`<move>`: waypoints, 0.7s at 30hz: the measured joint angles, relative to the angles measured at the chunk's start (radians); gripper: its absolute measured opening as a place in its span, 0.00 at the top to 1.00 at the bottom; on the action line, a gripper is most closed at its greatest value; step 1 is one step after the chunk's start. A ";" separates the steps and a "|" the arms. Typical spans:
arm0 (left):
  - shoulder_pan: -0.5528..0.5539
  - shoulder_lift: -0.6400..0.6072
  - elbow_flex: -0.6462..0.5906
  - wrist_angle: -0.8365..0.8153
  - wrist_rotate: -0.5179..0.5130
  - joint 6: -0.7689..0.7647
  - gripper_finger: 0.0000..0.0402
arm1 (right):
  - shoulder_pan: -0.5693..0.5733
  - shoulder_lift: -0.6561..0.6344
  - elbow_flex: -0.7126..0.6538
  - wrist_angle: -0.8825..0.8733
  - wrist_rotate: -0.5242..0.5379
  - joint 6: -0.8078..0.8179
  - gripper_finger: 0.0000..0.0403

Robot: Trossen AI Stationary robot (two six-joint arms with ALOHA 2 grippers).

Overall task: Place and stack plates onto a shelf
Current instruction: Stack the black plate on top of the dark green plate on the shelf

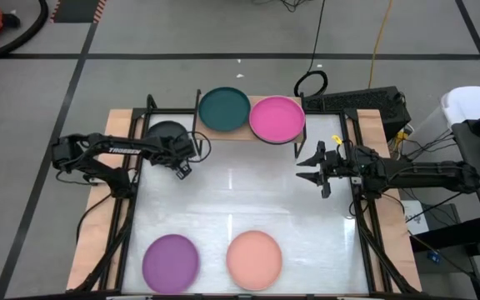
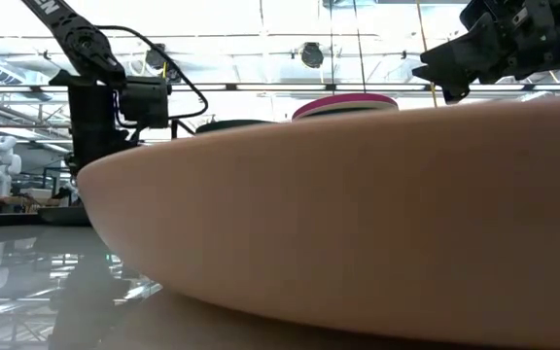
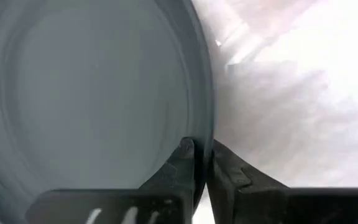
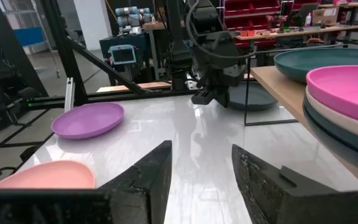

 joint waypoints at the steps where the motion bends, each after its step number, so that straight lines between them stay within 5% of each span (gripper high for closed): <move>1: 0.001 0.000 0.005 0.000 0.003 0.000 0.96 | 0.000 0.000 0.000 0.000 0.000 0.005 0.63; 11: -0.070 -0.042 0.232 -0.331 -0.003 -0.128 0.97 | 0.000 0.000 0.000 -0.004 -0.001 0.020 0.63; 21: -0.136 -0.074 0.594 -0.656 -0.241 -0.200 0.97 | 0.000 0.000 -0.013 0.007 0.000 0.018 0.63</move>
